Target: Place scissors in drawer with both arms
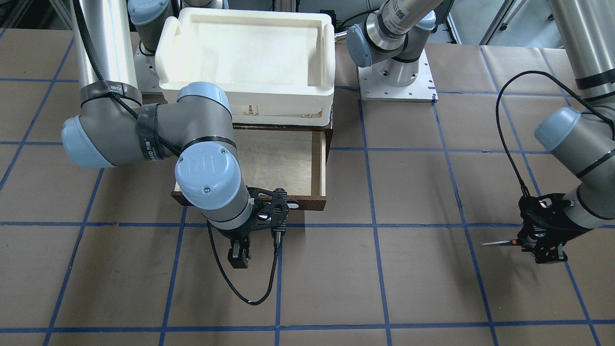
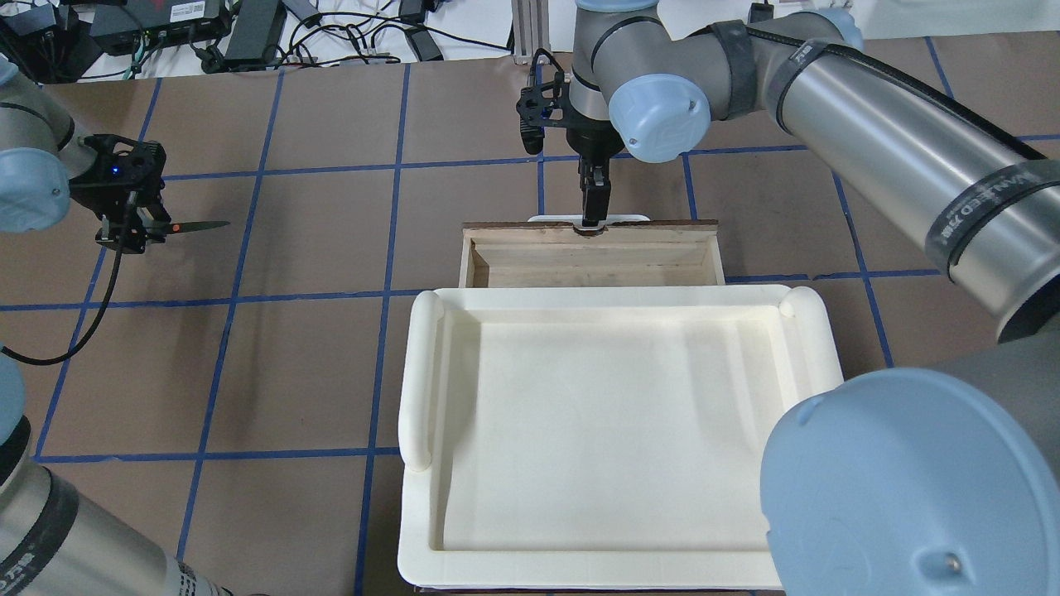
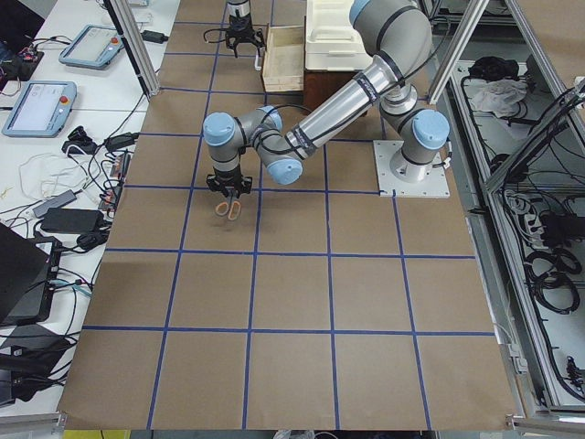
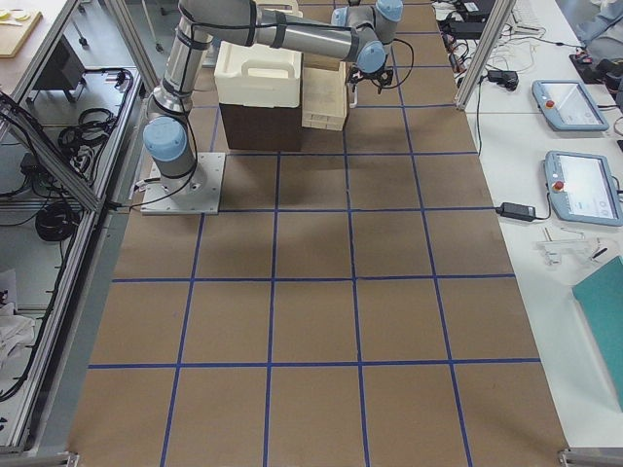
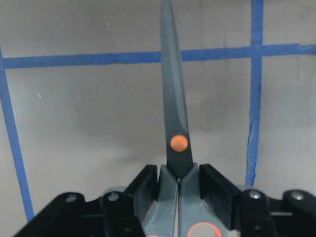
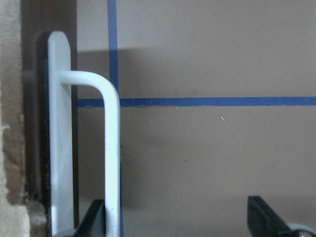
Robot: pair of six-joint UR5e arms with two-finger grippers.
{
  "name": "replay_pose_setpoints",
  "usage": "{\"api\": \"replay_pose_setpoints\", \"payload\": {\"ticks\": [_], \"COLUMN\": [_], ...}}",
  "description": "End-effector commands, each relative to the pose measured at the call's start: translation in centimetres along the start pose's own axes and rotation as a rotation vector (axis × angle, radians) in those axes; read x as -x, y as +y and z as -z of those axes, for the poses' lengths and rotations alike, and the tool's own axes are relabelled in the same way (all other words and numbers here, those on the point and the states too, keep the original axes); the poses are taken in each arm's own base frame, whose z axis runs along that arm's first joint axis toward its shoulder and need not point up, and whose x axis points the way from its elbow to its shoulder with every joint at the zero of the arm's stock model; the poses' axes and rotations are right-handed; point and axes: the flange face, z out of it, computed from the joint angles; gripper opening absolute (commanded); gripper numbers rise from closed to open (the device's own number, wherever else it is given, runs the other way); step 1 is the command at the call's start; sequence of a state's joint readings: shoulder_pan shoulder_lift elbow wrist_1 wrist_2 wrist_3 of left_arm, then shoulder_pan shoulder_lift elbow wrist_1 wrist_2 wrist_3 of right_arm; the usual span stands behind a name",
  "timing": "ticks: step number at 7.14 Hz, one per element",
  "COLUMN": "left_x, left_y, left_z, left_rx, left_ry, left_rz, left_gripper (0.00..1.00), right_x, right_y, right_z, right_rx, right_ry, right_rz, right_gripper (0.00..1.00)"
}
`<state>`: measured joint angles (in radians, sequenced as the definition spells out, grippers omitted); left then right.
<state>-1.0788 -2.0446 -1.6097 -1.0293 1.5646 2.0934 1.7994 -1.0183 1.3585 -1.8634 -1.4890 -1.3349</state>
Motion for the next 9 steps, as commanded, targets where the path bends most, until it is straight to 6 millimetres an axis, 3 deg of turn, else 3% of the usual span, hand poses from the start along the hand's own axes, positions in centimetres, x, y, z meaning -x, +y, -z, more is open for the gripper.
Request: {"api": "replay_pose_setpoints", "payload": {"ticks": [1,3,5,9], "left_x": [0.3,0.4,0.5,1.0], "left_y": [0.1,0.1,-1.4,-8.6], "left_z": [0.4,0.7,1.4,6.1], "left_rx": [0.004,0.009,0.002,0.0], "left_ry": [-0.007,-0.009,-0.011,-0.01], "left_rz": [-0.002,-0.002,0.0,-0.042], "left_gripper": [0.0,0.0,0.0,0.0], "right_x": [-0.3,-0.5,-0.9,-0.9], "right_y": [-0.1,-0.2,-0.3,-0.1], "right_z": [0.1,0.0,-0.3,0.9], "right_rx": [-0.007,-0.007,-0.009,-0.014], "right_ry": [0.006,0.006,0.007,0.019], "right_rz": [0.008,0.008,0.008,-0.011], "right_gripper": [1.0,1.0,1.0,1.0]}}
